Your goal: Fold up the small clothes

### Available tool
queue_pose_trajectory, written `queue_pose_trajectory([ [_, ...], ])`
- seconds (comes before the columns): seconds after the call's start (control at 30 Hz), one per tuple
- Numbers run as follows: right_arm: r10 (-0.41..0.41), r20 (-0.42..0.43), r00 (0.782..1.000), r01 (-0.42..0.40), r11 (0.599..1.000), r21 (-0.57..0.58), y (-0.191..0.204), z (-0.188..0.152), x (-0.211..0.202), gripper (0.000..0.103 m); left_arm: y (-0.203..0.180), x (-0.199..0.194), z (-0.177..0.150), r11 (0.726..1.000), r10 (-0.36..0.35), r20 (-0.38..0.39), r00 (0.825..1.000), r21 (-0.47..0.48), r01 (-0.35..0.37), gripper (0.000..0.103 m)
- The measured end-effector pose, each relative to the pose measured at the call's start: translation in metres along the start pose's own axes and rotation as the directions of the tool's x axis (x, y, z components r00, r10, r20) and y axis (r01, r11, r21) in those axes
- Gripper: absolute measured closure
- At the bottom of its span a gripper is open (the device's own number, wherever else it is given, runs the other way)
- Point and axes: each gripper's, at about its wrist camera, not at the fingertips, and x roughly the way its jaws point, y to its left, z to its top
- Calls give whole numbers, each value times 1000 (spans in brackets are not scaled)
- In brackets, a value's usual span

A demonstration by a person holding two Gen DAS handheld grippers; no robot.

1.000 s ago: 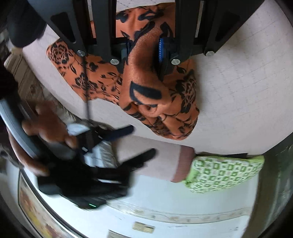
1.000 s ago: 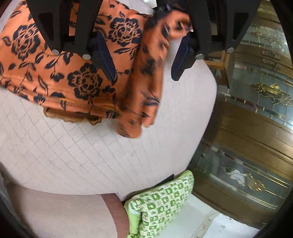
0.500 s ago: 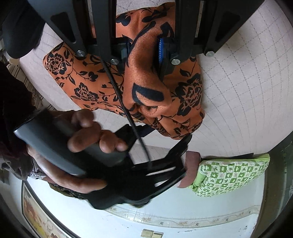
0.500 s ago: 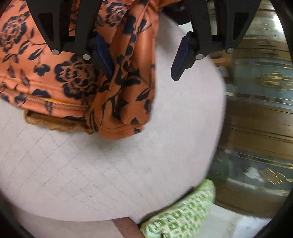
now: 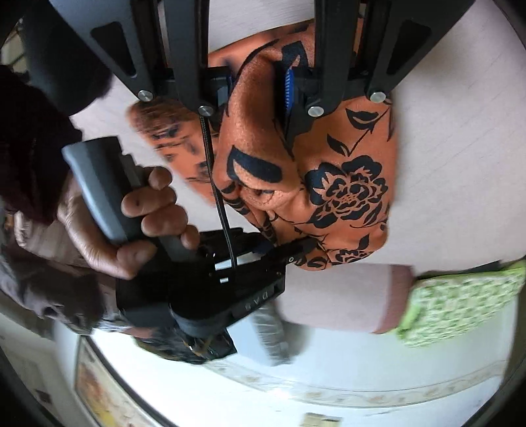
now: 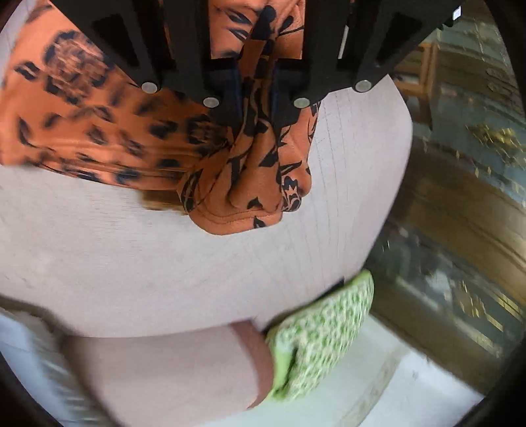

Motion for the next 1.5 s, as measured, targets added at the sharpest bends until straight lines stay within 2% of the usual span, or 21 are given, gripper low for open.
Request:
queue_pose_trajectory([
  [0.13,-19,102,995,15,999,43,-47,-6,-58,90,-47,34,15,993,-108,-44,993,45,110,81],
  [0.2,-36,121,992,26,996,83,-81,-3,-81,90,-75,59,19,985,-149,-85,985,75,156,81],
  [0.3,-74,126,989,51,983,177,-135,-9,-95,90,-104,92,16,976,-161,-150,975,126,180,81],
  [0.4,-88,116,989,56,966,251,-179,-18,-93,90,-118,126,5,975,-159,-237,958,118,191,81],
  [0.47,-105,82,991,75,949,305,-210,-25,-83,86,-125,143,-6,976,-117,-311,943,138,166,72],
  [0.5,-108,57,992,83,937,340,-222,-31,-75,86,-128,143,-9,973,-107,-317,942,160,164,69],
  [0.57,-68,52,996,41,914,403,-238,-39,-72,78,-136,131,-11,962,-97,-312,945,213,170,49],
  [0.63,-53,84,995,13,908,419,-237,-37,-86,71,-142,113,-9,959,-78,-312,947,235,157,39],
  [0.73,-82,195,977,1,924,382,-222,-36,-117,70,-142,83,0,960,-35,-269,963,257,107,35],
  [0.8,-66,242,968,-25,935,353,-209,-46,-130,70,-141,62,5,955,54,-228,972,297,16,31],
  [0.87,-35,257,966,-44,954,297,-194,-60,-138,70,-137,53,12,946,118,-202,972,320,-49,31],
  [0.97,-8,251,968,-52,971,232,-167,-77,-141,70,-123,47,21,926,253,-183,950,331,-182,31],
  [1.1,32,243,970,-71,986,152,-135,-101,-142,70,-99,30,24,916,345,-177,922,279,-289,31],
  [1.27,35,194,980,-61,989,131,-118,-127,-132,70,-73,30,27,896,416,-181,891,247,-368,31],
  [1.4,24,151,988,-47,987,152,-122,-135,-122,70,-57,35,23,884,452,-197,870,228,-408,31],
  [1.5,-35,60,998,25,985,170,-132,-138,-104,69,-47,46,18,882,461,-224,858,218,-417,31],
])
